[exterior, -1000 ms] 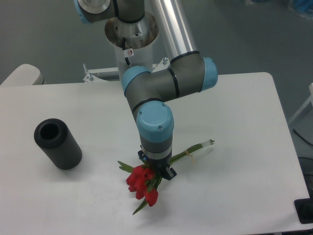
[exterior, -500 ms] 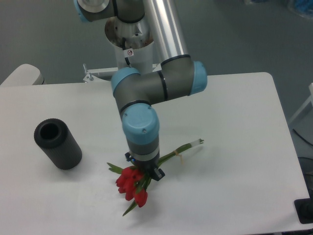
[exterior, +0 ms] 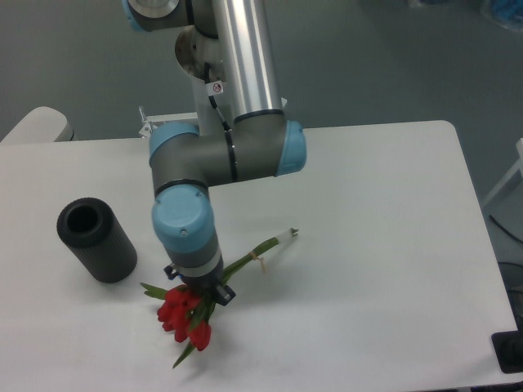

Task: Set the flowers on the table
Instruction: 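Carry the red tulip bunch in the gripper toward the black vase, then lower the tulips onto the table beside the black vase, then open the gripper and lift it away from the tulip stems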

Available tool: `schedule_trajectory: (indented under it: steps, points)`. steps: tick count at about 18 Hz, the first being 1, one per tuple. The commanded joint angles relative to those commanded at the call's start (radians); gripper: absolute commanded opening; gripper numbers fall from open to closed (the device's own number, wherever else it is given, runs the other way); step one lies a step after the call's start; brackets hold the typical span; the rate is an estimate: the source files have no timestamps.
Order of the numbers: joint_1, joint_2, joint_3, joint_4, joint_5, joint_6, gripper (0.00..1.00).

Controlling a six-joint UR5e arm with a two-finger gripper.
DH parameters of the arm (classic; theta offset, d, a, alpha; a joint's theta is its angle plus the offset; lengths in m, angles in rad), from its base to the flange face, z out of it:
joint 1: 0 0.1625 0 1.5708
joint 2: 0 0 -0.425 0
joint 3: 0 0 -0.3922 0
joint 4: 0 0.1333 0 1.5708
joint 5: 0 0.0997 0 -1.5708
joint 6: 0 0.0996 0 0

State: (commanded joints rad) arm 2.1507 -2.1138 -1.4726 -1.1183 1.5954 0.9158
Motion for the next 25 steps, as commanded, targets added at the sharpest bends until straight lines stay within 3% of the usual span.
schedule_trajectory:
  steps: [3, 6, 8, 9, 10, 18, 25]
  points:
    - [-0.002, -0.005, 0.0, 0.014, 0.0, -0.008, 0.28]
    - [-0.002, -0.006, 0.002, 0.02, -0.003, -0.005, 0.43]
    - [0.0, -0.008, 0.002, 0.02, -0.005, 0.005, 0.63]
    - [-0.002, -0.008, 0.002, 0.02, -0.005, 0.003, 0.77]
    - [0.0, -0.006, 0.0, 0.021, -0.005, 0.006, 1.0]
    - [0.038, -0.006, 0.008, 0.025, -0.006, 0.038, 1.0]
    - [0.153, -0.009, 0.02, 0.015, -0.003, 0.357, 1.0]
